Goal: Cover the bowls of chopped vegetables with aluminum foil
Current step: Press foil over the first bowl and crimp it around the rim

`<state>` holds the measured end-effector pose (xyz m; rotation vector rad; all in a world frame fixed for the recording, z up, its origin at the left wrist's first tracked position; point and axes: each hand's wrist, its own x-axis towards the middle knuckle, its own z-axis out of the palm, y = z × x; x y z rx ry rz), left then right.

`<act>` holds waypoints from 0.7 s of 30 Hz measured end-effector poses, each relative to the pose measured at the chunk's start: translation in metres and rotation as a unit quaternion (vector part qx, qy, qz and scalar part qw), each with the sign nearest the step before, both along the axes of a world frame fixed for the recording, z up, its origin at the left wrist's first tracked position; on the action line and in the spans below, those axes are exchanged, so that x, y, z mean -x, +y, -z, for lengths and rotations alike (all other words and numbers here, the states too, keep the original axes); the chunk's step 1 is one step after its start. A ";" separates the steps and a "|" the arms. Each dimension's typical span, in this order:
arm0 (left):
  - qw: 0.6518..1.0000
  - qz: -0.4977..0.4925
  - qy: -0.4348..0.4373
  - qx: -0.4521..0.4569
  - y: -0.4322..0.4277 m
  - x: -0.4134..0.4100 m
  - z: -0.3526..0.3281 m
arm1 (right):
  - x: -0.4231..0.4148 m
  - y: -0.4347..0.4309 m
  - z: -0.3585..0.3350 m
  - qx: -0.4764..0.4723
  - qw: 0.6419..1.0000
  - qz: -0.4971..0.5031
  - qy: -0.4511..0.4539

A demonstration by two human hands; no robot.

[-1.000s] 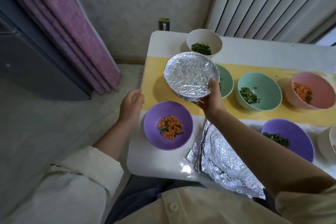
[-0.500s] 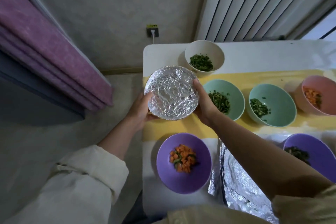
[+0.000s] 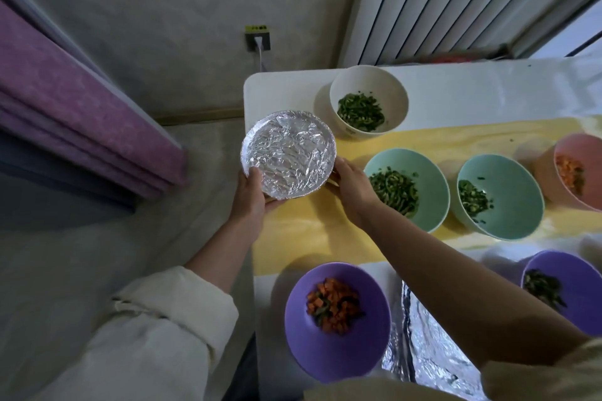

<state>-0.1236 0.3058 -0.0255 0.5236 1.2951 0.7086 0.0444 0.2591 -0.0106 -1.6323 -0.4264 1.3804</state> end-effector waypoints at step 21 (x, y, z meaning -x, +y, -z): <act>0.966 0.016 0.235 -0.103 0.026 -0.004 0.027 | -0.006 0.022 0.021 0.036 0.997 0.030 -0.057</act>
